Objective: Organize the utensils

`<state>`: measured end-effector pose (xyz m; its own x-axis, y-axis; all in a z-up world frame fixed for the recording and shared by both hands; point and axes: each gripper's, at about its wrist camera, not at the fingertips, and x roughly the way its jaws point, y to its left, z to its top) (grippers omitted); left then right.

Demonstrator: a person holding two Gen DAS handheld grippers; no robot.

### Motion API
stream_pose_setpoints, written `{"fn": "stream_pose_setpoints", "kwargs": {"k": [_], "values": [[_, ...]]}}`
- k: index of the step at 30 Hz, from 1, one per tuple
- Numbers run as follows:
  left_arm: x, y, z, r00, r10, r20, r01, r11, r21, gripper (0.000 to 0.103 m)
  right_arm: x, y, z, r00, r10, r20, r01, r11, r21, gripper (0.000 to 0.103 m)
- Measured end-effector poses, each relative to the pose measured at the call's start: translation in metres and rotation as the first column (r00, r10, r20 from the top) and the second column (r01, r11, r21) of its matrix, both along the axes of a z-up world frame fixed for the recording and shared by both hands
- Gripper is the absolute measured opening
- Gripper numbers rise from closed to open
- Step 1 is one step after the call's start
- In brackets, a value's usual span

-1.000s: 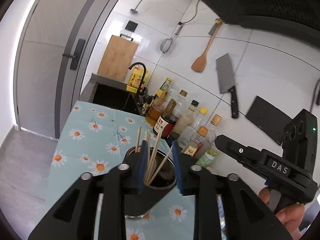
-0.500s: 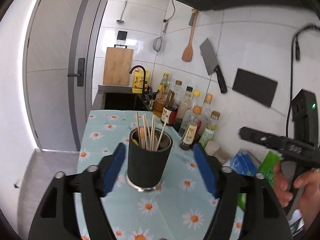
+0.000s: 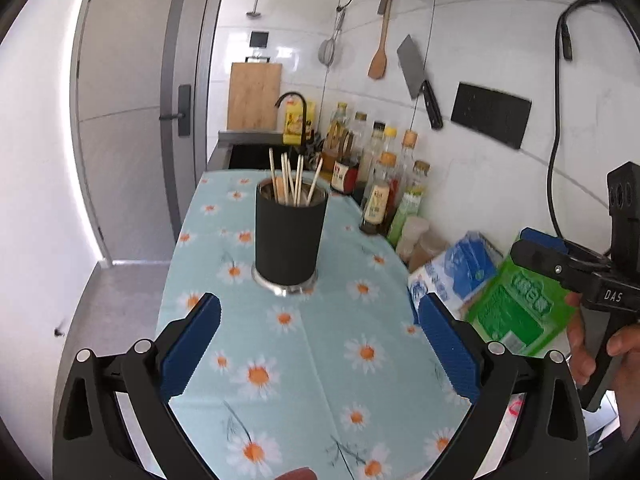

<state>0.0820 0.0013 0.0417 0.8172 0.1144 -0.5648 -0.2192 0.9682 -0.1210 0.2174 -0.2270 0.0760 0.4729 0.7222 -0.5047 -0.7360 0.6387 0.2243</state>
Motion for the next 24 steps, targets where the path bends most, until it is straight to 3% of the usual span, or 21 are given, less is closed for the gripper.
{"fn": "stream_pose_setpoints", "kwargs": {"k": [10,24], "values": [[-0.034,-0.019,-0.009,0.999,0.035,-0.025,-0.035,0.999,0.014,0.096,-0.032,-0.009,-0.014,0.999,0.04,-0.019,-0.041,0.999,-0.021,0.098],[-0.038,-0.015,-0.024,0.999,-0.005,-0.041,0.005,1.0,0.006,0.096,-0.048,-0.006,-0.022,1.0,-0.005,-0.009,0.005,0.998,-0.056,0.098]]}}
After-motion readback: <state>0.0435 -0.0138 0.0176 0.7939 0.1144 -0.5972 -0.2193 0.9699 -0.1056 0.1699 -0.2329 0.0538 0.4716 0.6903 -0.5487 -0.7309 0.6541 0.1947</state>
